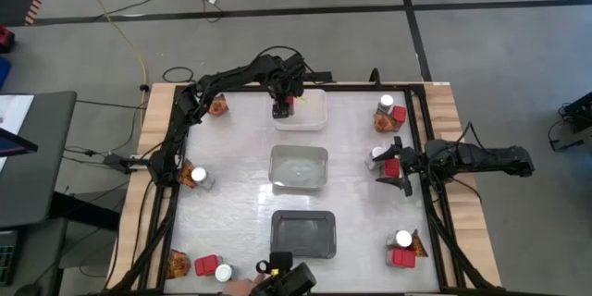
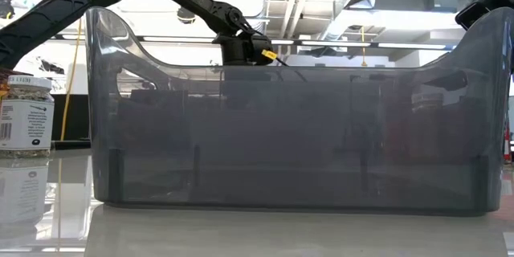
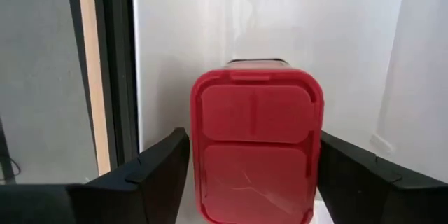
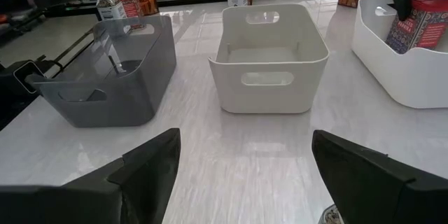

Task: Sort spices by type
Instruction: Put the red seasoning can into the white bin, then put the orange seasoning bag into the gray bin

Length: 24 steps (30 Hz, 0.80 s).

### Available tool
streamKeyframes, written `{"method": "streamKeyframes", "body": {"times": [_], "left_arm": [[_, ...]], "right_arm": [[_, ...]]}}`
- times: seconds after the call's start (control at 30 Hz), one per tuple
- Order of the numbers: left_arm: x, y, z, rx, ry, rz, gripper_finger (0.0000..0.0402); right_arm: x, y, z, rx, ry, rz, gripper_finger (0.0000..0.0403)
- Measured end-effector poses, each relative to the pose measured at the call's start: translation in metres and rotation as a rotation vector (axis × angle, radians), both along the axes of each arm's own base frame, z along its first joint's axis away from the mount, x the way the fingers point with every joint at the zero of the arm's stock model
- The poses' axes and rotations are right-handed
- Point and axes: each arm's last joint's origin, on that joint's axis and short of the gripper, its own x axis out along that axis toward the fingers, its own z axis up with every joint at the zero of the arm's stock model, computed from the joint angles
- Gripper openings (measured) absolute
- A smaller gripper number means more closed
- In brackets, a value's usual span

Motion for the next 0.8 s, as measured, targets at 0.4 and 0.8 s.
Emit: {"method": "streamKeyframes", "body": {"times": [0.4,0.8], "left_arm": [[-0.001,0.001,0.008,0.042,0.013,0.018,0.0274],[0.002,0.000,0.052,0.056,-0.099,0.173,0.0274]], "right_arm": [[0.000,0.000,0.000,0.000,0.000,0.000,0.0352],[0.000,0.000,0.000,0.000,0.001,0.000,0.0352]]}}
